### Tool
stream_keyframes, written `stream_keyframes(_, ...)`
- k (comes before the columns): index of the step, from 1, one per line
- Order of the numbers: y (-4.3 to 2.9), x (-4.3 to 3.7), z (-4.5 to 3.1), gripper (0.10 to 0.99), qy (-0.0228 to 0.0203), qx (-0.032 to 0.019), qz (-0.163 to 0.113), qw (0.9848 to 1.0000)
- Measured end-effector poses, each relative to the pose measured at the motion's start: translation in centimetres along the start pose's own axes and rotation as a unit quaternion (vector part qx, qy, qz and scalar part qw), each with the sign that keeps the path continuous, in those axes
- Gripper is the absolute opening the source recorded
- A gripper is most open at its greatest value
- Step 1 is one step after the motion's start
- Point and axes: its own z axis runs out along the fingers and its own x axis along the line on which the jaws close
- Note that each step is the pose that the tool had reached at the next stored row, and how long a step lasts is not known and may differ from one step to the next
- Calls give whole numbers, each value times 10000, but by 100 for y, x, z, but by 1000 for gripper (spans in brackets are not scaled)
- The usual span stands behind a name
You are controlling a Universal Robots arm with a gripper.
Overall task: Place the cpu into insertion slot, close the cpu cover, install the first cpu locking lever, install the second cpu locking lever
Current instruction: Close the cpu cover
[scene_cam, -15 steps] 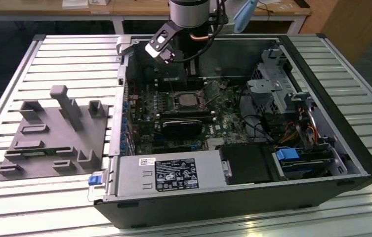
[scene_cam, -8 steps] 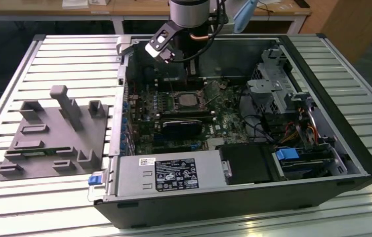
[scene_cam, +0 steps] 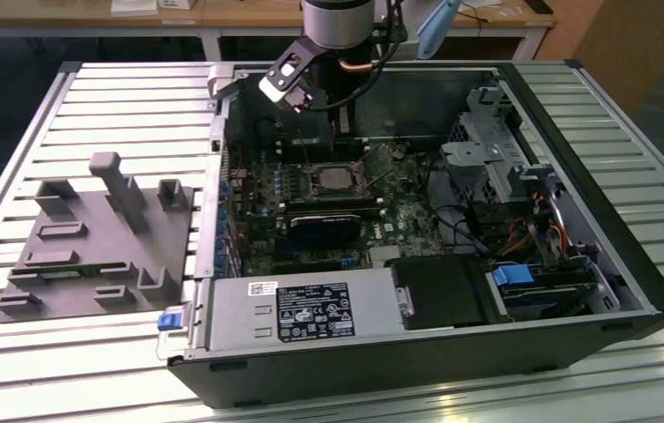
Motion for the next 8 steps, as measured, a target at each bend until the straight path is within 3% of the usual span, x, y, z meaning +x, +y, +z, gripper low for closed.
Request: stream_keyframes(8, 34, 1, 2, 106, 0, 1, 0, 10000)
